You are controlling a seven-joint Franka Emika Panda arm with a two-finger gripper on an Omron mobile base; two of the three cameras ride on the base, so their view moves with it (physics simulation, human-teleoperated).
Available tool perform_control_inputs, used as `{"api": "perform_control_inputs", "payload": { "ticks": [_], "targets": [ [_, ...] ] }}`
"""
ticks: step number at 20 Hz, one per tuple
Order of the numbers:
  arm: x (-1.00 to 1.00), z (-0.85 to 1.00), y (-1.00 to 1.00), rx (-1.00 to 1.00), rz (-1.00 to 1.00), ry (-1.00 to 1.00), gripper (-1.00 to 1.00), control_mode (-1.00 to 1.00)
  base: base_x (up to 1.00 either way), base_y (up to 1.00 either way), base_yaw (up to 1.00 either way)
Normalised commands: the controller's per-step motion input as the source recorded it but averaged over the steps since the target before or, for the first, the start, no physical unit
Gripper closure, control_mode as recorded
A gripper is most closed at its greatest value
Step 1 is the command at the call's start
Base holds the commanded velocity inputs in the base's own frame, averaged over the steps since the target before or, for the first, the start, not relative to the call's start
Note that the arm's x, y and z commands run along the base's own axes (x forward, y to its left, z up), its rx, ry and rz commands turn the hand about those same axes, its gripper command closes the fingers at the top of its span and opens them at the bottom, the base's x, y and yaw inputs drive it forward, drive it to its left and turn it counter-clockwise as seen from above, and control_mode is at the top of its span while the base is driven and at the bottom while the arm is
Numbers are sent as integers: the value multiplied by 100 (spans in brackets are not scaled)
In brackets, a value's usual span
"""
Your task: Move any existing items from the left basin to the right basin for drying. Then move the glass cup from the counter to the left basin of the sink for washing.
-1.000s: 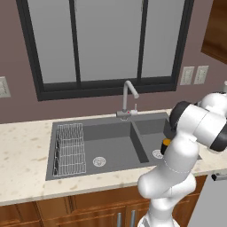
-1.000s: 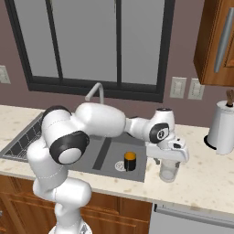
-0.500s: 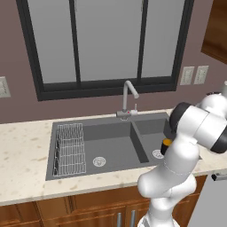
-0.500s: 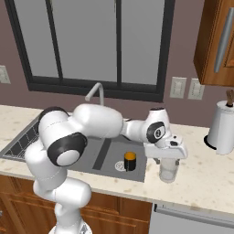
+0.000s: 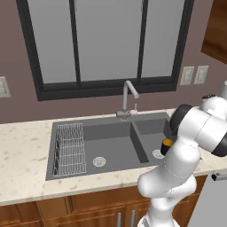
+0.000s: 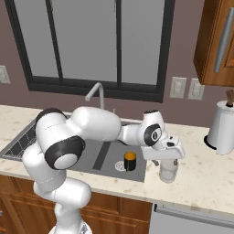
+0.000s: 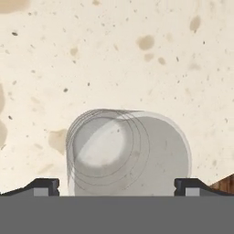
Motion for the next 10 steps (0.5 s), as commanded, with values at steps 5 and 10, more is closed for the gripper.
{"api": "perform_control_inputs", "payload": {
  "ticks": [5,10],
  "targets": [
    [2,-1,0,-5,5,-1,-100,-100,0,0,0],
    [9,0,0,-5,7,-1,-100,-100,0,0,0]
  ]
}}
